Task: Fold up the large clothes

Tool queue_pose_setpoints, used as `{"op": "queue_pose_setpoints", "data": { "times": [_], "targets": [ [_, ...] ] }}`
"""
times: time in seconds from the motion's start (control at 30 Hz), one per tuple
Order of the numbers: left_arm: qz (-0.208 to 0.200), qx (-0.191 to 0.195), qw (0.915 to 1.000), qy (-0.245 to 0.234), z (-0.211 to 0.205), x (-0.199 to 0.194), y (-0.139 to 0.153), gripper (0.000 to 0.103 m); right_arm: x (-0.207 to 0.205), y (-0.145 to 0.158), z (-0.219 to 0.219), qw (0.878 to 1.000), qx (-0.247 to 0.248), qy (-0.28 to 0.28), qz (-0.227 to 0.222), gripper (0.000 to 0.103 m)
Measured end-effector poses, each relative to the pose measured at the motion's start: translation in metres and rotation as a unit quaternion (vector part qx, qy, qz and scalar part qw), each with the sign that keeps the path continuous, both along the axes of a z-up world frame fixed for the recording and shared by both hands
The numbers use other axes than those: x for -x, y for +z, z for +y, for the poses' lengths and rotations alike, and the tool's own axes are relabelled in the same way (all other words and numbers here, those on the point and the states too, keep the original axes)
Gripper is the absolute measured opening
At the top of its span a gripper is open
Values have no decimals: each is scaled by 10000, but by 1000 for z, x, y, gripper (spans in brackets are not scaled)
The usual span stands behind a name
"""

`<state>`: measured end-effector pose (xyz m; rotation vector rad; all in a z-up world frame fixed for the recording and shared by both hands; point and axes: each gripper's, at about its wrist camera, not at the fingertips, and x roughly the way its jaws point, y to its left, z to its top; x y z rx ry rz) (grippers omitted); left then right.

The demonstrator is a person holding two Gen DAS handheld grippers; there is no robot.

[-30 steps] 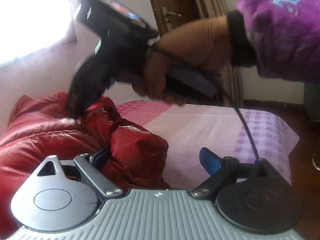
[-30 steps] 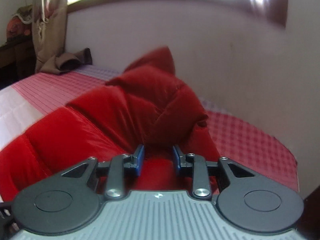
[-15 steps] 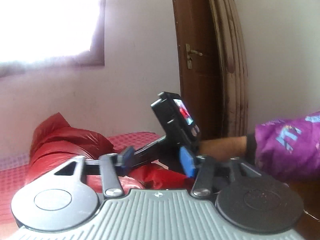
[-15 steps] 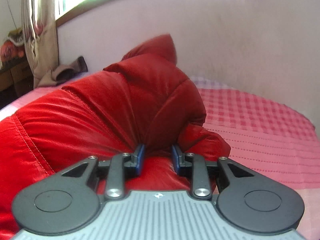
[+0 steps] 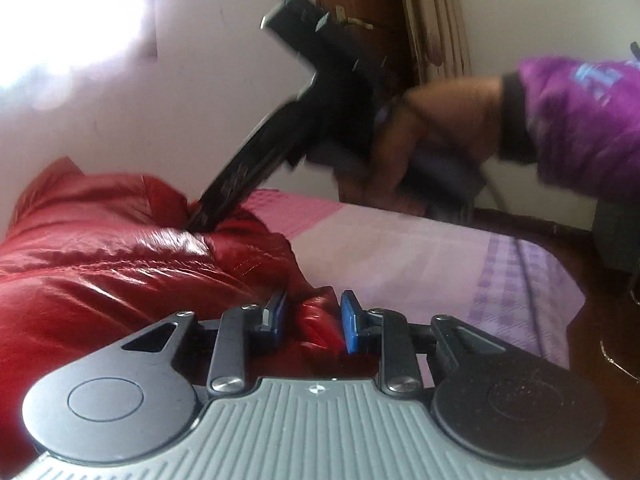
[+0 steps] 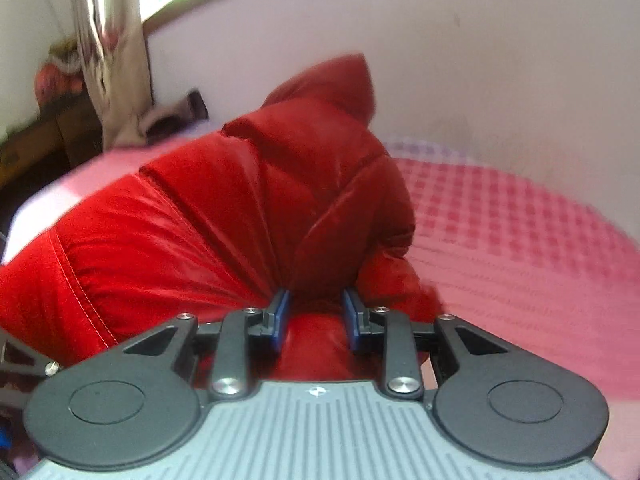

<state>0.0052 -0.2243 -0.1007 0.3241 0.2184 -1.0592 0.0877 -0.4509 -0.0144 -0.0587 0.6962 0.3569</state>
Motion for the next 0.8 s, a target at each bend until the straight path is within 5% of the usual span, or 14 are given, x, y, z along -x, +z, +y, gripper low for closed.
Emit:
{"op": "queue_pose_setpoints", "data": {
  "times": [0.1,0.27,0.6,0.8],
  "targets": [
    [159,96,9998,45,1,-5,0,29,17,18,4,9991,156,-167,-357,29],
    [70,74,9999,67,-6,-8,-2,29,18,39,14,9923,-629,-508,-937,29],
    [74,123,9999,23,-13,-2,-11,30,-39,4,33,9940,-105,-1089,14,28],
    [86,185,9998,7,-10,-1,-10,30,-50,-19,28,9922,-326,-1128,420,28]
  ]
}}
